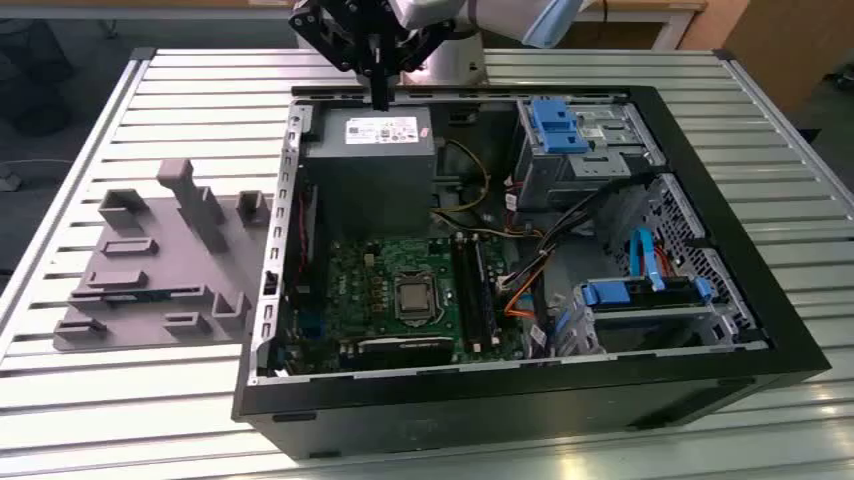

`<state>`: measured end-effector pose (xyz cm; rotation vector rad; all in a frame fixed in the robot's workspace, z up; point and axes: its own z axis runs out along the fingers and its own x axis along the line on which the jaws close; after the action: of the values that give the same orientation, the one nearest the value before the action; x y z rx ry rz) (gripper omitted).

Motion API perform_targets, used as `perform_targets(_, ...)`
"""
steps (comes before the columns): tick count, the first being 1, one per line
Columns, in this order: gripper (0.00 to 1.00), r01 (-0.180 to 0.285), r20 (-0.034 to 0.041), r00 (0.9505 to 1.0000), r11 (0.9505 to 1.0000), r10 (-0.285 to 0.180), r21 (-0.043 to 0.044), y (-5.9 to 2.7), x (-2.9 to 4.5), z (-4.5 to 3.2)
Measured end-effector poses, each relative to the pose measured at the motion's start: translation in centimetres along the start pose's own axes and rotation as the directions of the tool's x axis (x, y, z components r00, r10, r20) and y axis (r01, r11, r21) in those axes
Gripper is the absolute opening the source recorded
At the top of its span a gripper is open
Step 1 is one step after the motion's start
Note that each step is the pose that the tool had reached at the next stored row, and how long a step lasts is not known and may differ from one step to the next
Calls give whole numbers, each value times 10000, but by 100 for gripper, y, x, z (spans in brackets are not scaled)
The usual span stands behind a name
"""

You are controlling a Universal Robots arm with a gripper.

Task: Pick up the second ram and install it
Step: 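Reach for the second ram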

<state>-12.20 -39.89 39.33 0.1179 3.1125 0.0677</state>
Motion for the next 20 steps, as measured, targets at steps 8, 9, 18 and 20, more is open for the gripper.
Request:
perform_targets(8,11,-1,0,10000,10000,1,0,-1,14,-1)
perform_targets(9,11,-1,1,10000,10000,1,0,-2,21,0)
perform_targets(18,11,0,0,10000,10000,0,1,-6,75,-1)
perform_targets(20,11,0,0,10000,10000,0,1,-6,85,-1)
